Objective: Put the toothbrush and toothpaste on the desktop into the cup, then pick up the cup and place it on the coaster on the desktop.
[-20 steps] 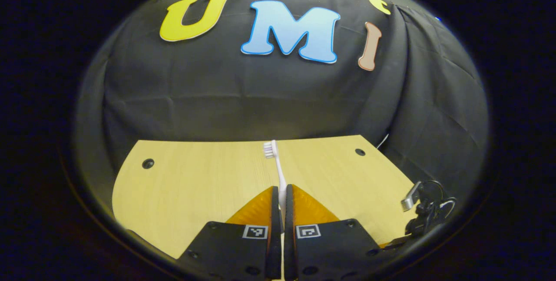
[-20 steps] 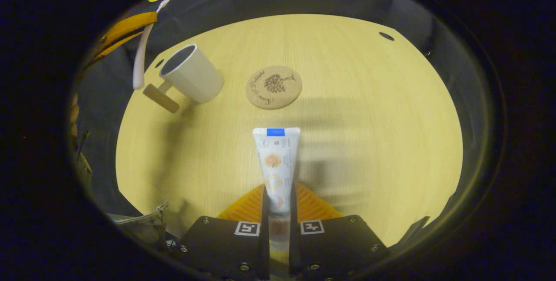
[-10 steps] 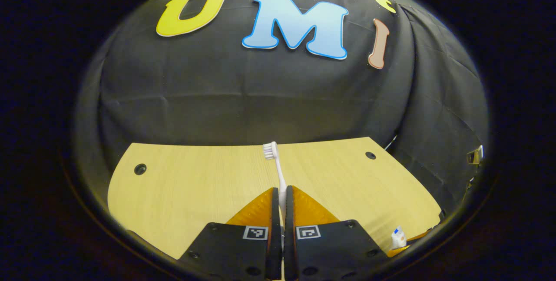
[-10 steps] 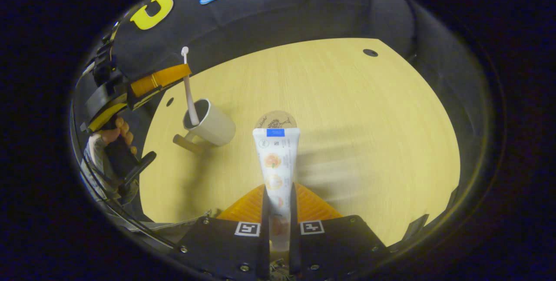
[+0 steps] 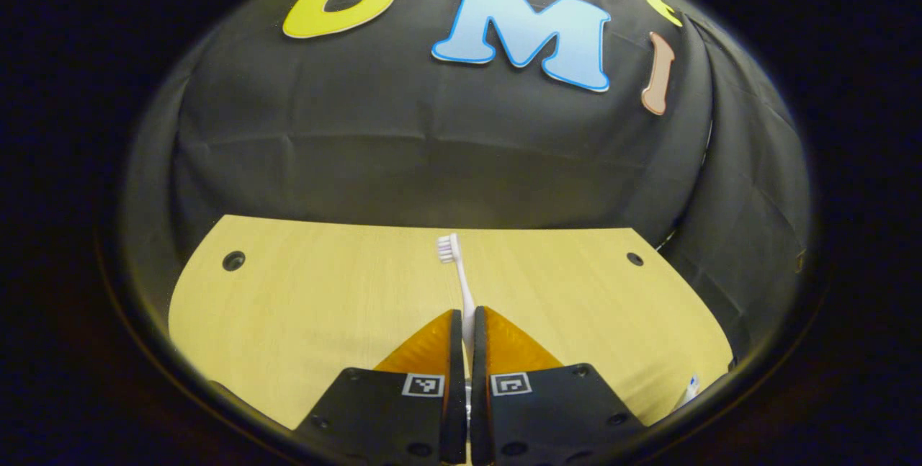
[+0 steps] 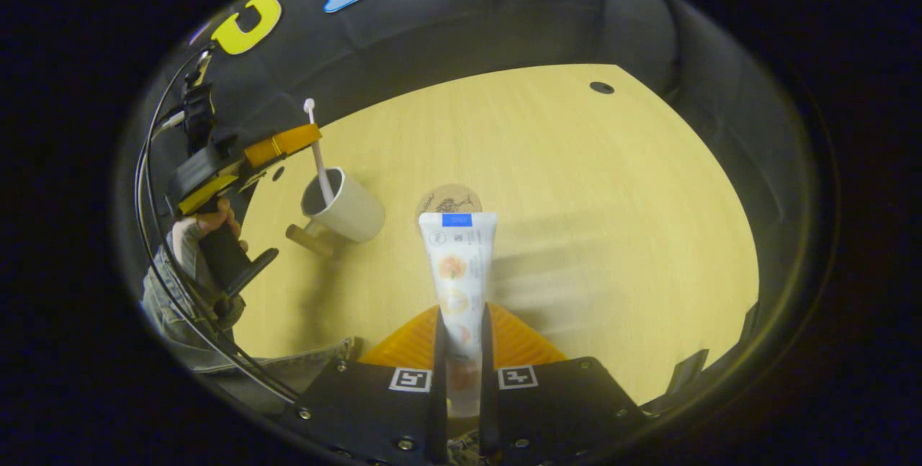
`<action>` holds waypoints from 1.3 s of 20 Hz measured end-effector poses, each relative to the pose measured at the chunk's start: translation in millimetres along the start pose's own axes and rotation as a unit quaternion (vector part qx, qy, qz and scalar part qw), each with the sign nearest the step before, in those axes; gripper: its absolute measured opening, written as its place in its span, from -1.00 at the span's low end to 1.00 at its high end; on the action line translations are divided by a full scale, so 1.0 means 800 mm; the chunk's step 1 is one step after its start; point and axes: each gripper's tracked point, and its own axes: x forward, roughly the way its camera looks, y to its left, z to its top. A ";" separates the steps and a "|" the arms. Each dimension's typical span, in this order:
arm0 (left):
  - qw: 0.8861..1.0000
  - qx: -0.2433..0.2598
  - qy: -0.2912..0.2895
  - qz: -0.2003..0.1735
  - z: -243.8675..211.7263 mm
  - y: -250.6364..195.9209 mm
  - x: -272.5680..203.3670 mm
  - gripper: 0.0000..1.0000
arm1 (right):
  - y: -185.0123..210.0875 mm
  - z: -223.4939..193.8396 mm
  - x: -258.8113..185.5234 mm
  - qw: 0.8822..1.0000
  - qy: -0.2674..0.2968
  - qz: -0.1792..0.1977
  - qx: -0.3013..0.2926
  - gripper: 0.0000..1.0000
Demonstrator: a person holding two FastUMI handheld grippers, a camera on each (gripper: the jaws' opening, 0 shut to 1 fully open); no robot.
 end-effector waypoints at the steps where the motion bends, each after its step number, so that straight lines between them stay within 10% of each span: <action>1: 1.000 -0.006 -0.005 0.000 -0.001 0.001 -0.002 -0.81 | -0.001 -0.001 -0.001 1.000 0.001 0.000 0.001 -0.63; 13: 1.000 0.005 -0.010 0.001 -0.053 -0.005 -0.045 -0.70 | 0.010 0.017 -0.023 1.000 -0.002 0.014 -0.009 -0.63; 15: 1.000 0.001 -0.001 -0.004 -0.064 -0.009 -0.055 -0.39 | 0.010 0.023 -0.034 1.000 -0.003 0.016 -0.011 -0.63; 26: 1.000 -0.003 0.018 0.001 -0.090 0.004 -0.122 -0.10 | 0.087 0.117 -0.005 0.995 -0.057 0.082 0.008 -0.63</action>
